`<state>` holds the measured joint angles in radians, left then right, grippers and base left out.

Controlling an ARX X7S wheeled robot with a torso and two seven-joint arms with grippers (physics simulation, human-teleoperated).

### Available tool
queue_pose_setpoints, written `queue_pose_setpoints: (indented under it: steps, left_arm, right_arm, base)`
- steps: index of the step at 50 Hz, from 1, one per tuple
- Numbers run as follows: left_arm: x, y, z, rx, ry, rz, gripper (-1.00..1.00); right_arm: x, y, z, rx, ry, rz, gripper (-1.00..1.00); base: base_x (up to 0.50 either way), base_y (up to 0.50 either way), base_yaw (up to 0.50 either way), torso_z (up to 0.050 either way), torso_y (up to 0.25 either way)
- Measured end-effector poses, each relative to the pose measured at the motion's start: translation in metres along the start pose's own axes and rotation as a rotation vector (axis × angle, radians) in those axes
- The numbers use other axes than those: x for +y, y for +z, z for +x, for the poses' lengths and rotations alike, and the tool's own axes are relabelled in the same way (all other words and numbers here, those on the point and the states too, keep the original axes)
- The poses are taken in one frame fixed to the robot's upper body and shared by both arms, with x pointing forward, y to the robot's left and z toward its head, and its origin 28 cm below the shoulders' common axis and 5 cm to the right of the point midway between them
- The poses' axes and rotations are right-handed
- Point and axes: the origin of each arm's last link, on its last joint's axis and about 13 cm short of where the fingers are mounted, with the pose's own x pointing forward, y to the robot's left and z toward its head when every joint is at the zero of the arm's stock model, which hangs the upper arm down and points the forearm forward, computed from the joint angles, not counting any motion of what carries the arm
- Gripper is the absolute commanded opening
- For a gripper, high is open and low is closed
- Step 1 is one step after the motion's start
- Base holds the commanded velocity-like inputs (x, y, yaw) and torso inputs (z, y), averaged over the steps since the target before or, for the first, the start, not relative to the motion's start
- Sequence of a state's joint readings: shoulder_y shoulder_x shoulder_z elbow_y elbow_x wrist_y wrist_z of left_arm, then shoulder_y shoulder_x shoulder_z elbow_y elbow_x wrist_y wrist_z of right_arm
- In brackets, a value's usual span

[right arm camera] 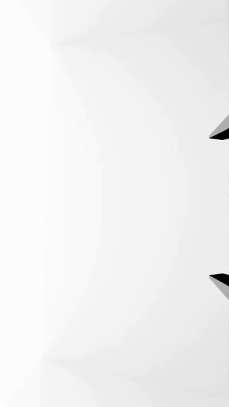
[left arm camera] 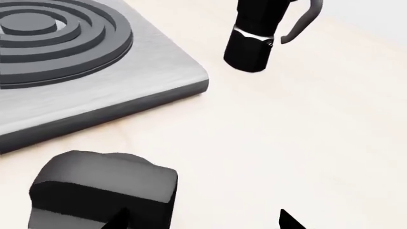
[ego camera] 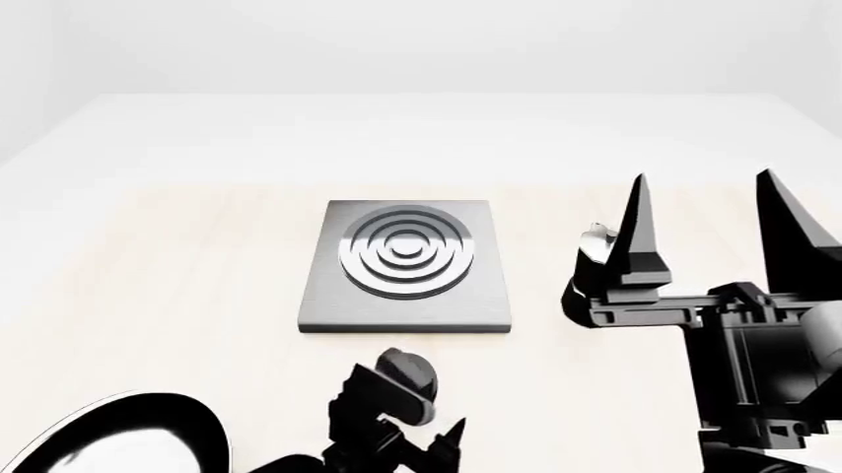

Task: Turn on the stove and put the moka pot on it.

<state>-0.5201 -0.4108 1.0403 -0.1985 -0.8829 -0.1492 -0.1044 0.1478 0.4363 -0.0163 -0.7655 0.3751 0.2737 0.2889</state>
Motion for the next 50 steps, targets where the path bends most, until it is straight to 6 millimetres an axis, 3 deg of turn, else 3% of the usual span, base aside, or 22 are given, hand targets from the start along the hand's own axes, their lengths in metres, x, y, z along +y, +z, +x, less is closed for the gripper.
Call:
queue_pose_setpoints:
  steps: [35, 50]
  left_arm:
    - [-0.009, 0.035, 0.008, -0.084, -0.041, 0.061, 1.0]
    - [-0.001, 0.068, -0.016, -0.371, 0.117, 0.156, 1.0]
  right_arm:
    - [-0.001, -0.002, 0.0, 0.005, 0.0, 0.003, 1.0]
    - [-0.001, -0.002, 0.0, 0.007, -0.001, 0.002, 1.0]
  base:
    - [0.0, 0.0, 0.0, 0.0, 0.0]
    - [0.0, 0.0, 0.0, 0.0, 0.0]
